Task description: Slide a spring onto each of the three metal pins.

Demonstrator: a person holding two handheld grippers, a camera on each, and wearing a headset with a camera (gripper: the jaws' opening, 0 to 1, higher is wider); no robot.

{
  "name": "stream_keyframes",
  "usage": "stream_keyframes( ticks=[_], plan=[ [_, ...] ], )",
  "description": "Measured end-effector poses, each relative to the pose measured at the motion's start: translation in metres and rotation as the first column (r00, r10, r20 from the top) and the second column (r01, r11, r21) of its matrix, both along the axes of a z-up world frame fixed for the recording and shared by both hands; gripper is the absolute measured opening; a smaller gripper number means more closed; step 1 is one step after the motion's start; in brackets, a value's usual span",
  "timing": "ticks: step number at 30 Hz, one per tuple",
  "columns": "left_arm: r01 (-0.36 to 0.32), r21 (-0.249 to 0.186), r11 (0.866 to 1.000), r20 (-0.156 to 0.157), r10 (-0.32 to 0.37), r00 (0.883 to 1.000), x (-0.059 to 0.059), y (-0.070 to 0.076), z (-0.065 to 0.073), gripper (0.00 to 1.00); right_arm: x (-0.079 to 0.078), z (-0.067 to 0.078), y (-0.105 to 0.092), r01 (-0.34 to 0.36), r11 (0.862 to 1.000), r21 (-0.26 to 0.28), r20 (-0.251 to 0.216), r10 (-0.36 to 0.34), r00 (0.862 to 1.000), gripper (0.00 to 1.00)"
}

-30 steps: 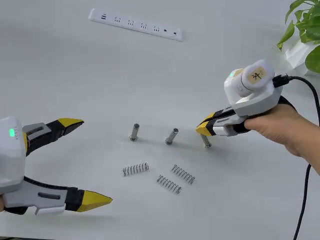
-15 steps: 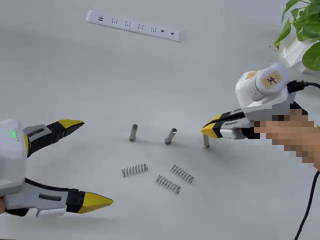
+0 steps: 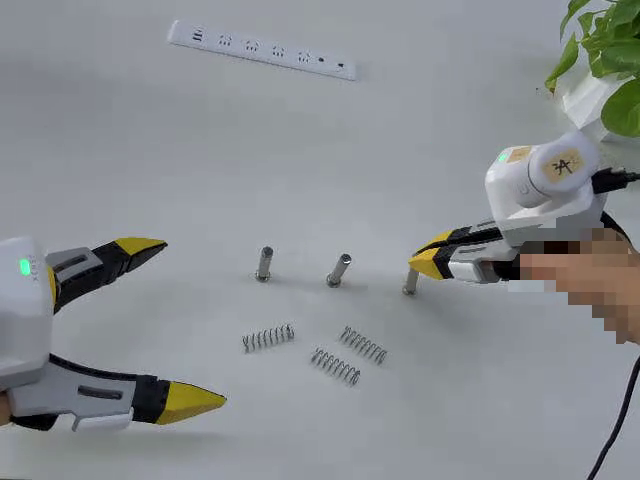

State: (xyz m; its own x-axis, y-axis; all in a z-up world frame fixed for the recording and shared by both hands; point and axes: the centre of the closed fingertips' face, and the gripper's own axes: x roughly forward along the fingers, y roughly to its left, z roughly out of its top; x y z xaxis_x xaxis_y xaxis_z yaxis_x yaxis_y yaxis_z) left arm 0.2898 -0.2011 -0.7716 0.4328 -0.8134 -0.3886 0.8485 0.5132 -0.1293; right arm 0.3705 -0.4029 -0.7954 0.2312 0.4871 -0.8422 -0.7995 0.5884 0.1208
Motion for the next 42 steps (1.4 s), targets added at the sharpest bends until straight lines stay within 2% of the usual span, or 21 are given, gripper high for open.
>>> stream_keyframes(
  ticks=[20, 42],
  plan=[
    [0.003, 0.003, 1.000, 0.000, -0.003, 1.000, 0.000, -0.001, 0.000, 0.99, -0.004, 0.000, 0.000, 0.019, 0.999, 0.029, 0.033, -0.020, 0.999, 0.04],
    [0.002, -0.005, 1.000, 0.001, -0.002, 1.000, 0.002, -0.003, 0.001, 0.99, -0.010, -0.002, 0.002, -0.011, 1.000, 0.022, 0.042, 0.010, 0.999, 0.05]
  ],
)
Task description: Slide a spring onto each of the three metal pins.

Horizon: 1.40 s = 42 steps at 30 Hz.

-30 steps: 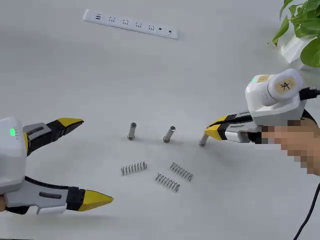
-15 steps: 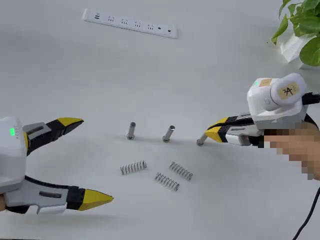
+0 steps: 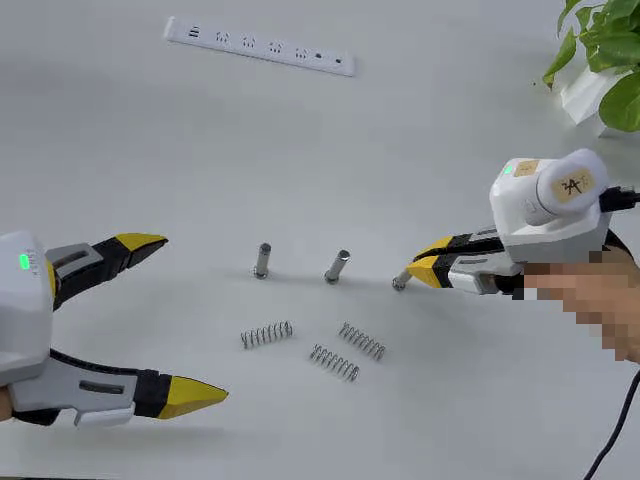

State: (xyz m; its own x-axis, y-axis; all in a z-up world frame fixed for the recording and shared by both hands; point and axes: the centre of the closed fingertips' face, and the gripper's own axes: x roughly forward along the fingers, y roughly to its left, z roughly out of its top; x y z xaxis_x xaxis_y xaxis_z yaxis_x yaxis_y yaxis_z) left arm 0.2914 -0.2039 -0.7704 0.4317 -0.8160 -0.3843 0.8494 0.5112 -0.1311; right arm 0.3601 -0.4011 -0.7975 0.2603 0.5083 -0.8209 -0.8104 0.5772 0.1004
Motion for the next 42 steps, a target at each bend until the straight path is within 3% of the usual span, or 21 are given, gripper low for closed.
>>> stream_keyframes(
  ticks=[20, 32, 42],
  plan=[
    [0.004, 0.000, 1.000, -0.001, -0.004, 1.000, 0.000, 0.000, -0.001, 0.98, 0.000, 0.002, 0.000, -0.001, 1.000, 0.006, 0.007, 0.001, 1.000, 0.09],
    [0.013, 0.005, 1.000, 0.001, -0.013, 1.000, -0.001, -0.002, 0.001, 0.98, -0.001, 0.013, -0.001, 0.011, 0.999, 0.033, 0.030, -0.012, 0.999, 0.19],
    [0.018, 0.012, 1.000, 0.005, -0.019, 1.000, 0.000, -0.003, 0.004, 0.98, -0.006, 0.018, -0.009, 0.004, 0.998, 0.056, 0.046, -0.007, 0.999, 0.35]
  ],
)
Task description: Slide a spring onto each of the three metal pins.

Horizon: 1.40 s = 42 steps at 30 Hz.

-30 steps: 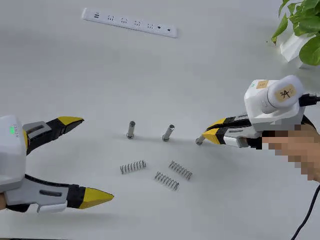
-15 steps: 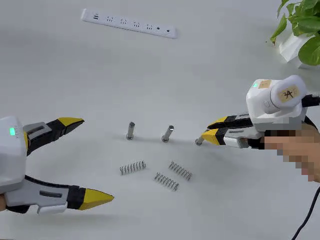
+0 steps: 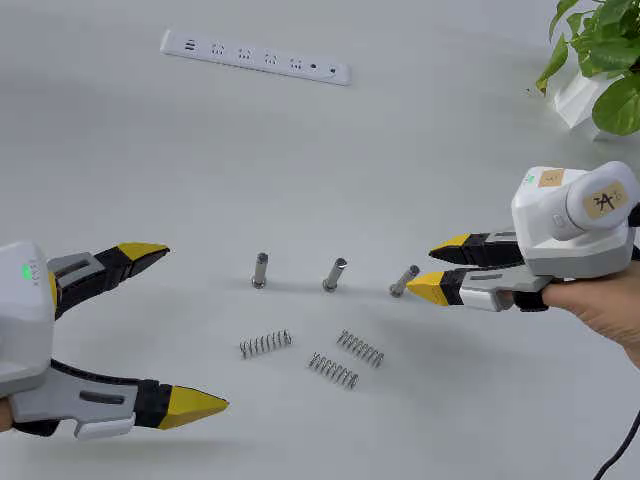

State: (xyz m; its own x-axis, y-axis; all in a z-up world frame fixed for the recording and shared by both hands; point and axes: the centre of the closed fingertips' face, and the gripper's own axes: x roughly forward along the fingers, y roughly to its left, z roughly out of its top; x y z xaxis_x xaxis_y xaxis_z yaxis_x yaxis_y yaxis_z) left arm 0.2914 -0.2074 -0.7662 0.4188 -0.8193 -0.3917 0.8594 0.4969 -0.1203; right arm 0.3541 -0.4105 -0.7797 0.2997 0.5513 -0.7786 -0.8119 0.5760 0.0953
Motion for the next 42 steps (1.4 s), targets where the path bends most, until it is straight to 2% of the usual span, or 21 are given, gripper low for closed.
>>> stream_keyframes(
  ticks=[6, 20, 21, 24, 26, 28, 31, 36, 39, 42],
  plan=[
    [0.005, 0.006, 1.000, 0.001, -0.005, 1.000, 0.000, -0.002, 0.002, 0.98, -0.006, 0.003, -0.007, -0.001, 1.000, 0.021, 0.008, 0.001, 1.000, 0.43],
    [0.006, 0.032, 0.999, -0.001, -0.006, 1.000, -0.001, -0.001, 0.005, 0.97, -0.034, 0.010, -0.017, -0.032, 0.998, 0.062, 0.029, 0.030, 0.999, 0.63],
    [0.008, 0.033, 0.999, 0.011, -0.009, 1.000, -0.001, -0.001, 0.006, 0.97, -0.035, 0.009, -0.018, -0.031, 0.997, 0.064, 0.028, 0.029, 0.999, 0.64],
    [0.009, 0.043, 0.999, 0.002, -0.009, 1.000, -0.002, -0.001, 0.005, 0.96, -0.040, 0.007, -0.024, -0.025, 0.998, 0.056, 0.023, 0.024, 0.999, 0.64],
    [0.011, 0.046, 0.999, 0.010, -0.011, 1.000, -0.002, 0.000, 0.006, 0.96, -0.043, 0.007, -0.028, -0.015, 0.998, 0.058, 0.023, 0.014, 1.000, 0.63],
    [0.011, 0.051, 0.999, -0.005, -0.010, 1.000, -0.003, -0.001, 0.005, 0.95, -0.045, 0.007, -0.032, -0.007, 0.998, 0.057, 0.023, 0.006, 1.000, 0.62],
    [0.009, 0.064, 0.998, -0.007, -0.009, 1.000, -0.002, 0.000, 0.005, 0.92, -0.048, 0.007, -0.037, 0.004, 0.998, 0.057, 0.025, -0.005, 1.000, 0.62],
    [0.006, 0.086, 0.996, -0.044, -0.002, 0.999, -0.003, -0.001, 0.001, 0.88, -0.053, 0.005, -0.044, 0.012, 0.998, 0.057, 0.022, -0.013, 1.000, 0.61],
    [0.012, 0.092, 0.996, -0.039, -0.009, 0.999, -0.004, -0.002, 0.002, 0.86, -0.056, 0.004, -0.048, 0.019, 0.998, 0.062, 0.018, -0.020, 1.000, 0.61],
    [0.014, 0.119, 0.993, -0.082, -0.004, 0.997, -0.006, -0.003, -0.004, 0.82, -0.058, 0.003, -0.051, 0.025, 0.998, 0.059, 0.017, -0.026, 0.999, 0.61]
  ],
)
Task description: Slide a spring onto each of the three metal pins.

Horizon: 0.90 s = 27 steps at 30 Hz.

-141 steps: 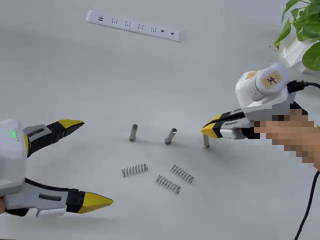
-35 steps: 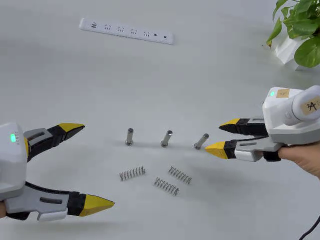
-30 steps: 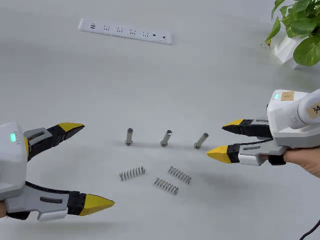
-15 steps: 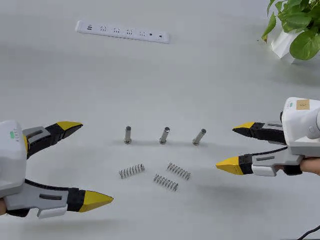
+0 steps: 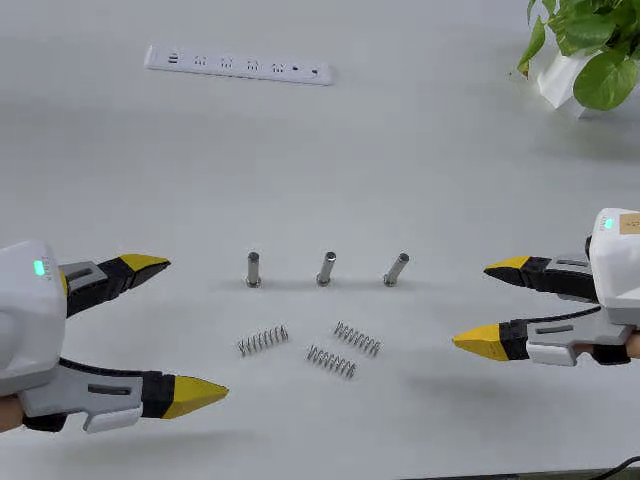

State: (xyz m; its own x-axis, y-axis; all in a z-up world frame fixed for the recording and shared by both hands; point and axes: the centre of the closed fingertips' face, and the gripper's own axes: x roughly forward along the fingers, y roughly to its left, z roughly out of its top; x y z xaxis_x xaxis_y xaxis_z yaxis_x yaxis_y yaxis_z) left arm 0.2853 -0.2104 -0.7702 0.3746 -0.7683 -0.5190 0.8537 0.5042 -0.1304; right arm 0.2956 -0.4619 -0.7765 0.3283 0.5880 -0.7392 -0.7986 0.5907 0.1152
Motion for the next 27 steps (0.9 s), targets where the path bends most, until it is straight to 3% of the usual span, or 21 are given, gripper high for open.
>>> stream_keyframes(
  ticks=[3, 6, 18, 22, 27],
  plan=[
    [0.010, 0.008, 1.000, 0.002, -0.010, 1.000, -0.001, -0.003, 0.000, 0.80, -0.002, -0.001, -0.002, 0.009, 1.000, 0.003, -0.002, -0.009, 1.000, 0.60],
    [0.012, 0.027, 1.000, -0.031, -0.011, 0.999, -0.003, -0.005, -0.004, 0.73, -0.003, -0.001, -0.005, 0.013, 1.000, 0.004, -0.002, -0.013, 1.000, 0.60],
    [0.034, 0.101, 0.994, -0.077, -0.026, 0.997, -0.008, -0.014, -0.017, 0.57, -0.009, -0.001, -0.007, 0.011, 1.000, 0.019, 0.003, -0.011, 1.000, 0.58],
    [0.038, 0.124, 0.992, -0.081, -0.028, 0.996, -0.007, -0.016, -0.021, 0.47, -0.013, -0.002, -0.007, -0.001, 1.000, 0.027, 0.005, 0.001, 1.000, 0.61],
    [0.040, 0.138, 0.990, -0.101, -0.027, 0.995, -0.004, -0.021, -0.026, 0.44, -0.018, -0.003, -0.008, -0.032, 0.999, 0.032, 0.011, 0.032, 0.999, 0.67]
  ],
)
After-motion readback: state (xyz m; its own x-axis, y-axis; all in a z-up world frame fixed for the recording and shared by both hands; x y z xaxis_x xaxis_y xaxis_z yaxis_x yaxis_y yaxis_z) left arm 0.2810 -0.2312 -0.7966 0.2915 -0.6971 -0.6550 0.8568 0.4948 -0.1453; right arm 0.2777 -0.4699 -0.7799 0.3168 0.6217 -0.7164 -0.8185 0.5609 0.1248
